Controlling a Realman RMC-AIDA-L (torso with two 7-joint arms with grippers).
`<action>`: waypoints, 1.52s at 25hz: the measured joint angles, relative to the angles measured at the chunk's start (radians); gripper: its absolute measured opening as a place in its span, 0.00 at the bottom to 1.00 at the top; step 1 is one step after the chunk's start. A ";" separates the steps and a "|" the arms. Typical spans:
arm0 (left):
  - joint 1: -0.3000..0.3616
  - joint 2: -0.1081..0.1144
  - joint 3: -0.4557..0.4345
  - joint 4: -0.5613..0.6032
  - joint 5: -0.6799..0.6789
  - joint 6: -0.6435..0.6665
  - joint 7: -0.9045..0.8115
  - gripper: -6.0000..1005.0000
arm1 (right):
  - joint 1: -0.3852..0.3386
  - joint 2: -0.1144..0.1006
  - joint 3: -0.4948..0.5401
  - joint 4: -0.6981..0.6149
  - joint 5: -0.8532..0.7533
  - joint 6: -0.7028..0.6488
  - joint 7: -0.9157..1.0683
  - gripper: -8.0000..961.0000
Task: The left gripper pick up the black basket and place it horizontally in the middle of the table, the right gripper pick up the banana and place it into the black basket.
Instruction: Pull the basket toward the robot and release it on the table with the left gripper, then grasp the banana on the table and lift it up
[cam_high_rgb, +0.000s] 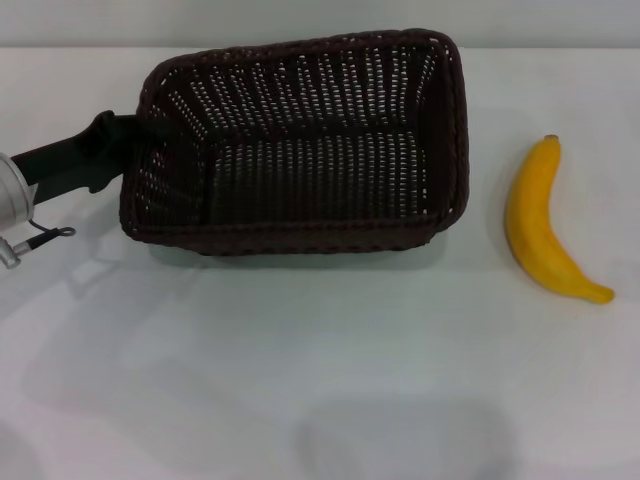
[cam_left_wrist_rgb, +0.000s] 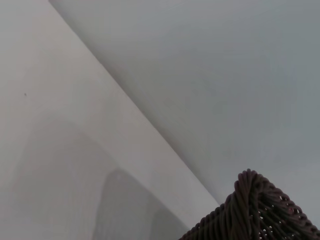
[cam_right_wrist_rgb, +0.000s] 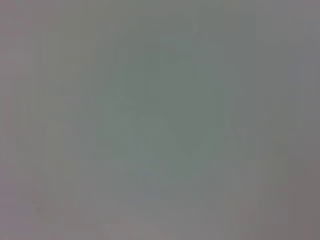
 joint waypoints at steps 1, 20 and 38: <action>-0.001 -0.001 0.000 0.000 0.000 0.000 0.003 0.30 | -0.001 0.000 0.000 0.000 0.000 0.000 0.000 0.91; 0.042 -0.012 0.002 0.059 -0.109 -0.054 0.155 0.80 | -0.007 0.002 0.001 0.000 0.001 0.010 0.007 0.91; 0.258 -0.054 -0.090 -0.159 -0.857 -0.047 1.215 0.89 | -0.208 -0.110 -0.268 -0.658 -0.735 0.052 1.169 0.91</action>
